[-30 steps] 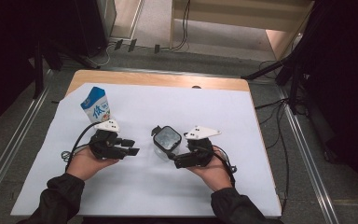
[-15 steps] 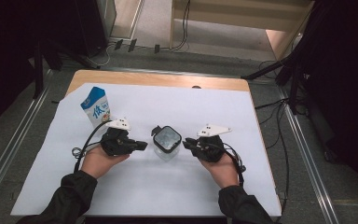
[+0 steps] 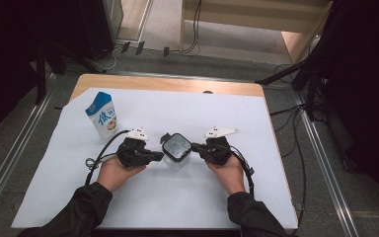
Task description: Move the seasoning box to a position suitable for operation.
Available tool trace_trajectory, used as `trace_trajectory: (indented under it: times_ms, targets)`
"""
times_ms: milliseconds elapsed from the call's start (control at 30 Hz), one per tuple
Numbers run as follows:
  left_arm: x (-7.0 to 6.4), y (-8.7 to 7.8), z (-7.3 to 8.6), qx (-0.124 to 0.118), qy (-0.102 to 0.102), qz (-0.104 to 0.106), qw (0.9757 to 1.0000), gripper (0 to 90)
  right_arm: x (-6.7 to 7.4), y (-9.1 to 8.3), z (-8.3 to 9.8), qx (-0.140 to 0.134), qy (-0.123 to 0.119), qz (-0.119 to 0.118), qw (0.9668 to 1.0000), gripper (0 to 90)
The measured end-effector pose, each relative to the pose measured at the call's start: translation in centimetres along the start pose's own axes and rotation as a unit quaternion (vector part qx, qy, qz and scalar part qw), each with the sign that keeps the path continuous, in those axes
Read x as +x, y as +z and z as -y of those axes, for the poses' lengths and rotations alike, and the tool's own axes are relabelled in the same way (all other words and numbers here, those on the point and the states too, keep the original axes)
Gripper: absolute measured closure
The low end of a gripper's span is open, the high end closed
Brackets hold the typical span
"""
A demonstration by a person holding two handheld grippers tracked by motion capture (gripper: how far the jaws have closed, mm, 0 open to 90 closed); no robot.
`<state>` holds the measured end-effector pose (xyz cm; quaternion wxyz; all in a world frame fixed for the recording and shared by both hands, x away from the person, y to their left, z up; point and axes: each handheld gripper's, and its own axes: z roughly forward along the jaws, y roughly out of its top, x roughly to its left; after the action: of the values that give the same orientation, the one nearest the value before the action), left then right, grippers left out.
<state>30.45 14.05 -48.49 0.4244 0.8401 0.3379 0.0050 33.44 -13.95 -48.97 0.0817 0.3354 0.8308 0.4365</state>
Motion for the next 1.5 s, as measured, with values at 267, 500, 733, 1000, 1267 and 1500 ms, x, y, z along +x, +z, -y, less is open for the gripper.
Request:
trace_trajectory:
  times_ms: [267,500,733,1000,1267,1500]
  targets:
    - [0.1,0.1,0.0,0.003,0.0,-0.003,1.0,90.0,0.1,0.0,0.0,-0.001,0.0,0.002,1.0,90.0]
    - [0.8,0.0,0.0,0.003,-0.006,-0.01,0.9999,90.0,0.8,-0.2,0.1,0.001,-0.001,-0.003,1.0,90.0]
    - [1.7,0.1,-0.5,0.002,-0.013,-0.012,0.9998,90.0,1.7,-0.6,0.6,0.004,0.004,-0.011,0.9999,90.0]
    - [2.6,0.3,-1.0,0.005,-0.012,-0.012,0.9998,90.0,3.1,-1.1,1.3,-0.001,0.011,-0.03,0.9995,90.0]
    - [3.0,0.2,-1.2,0.008,-0.009,-0.011,0.9999,90.0,3.2,-1.2,1.2,0.001,0.0,-0.03,0.9995,90.0]
    - [2.6,-2.0,-0.3,-0.005,-0.02,-0.018,0.9996,90.0,1.7,-1.3,0.5,-0.008,0.011,-0.021,0.9997,90.0]
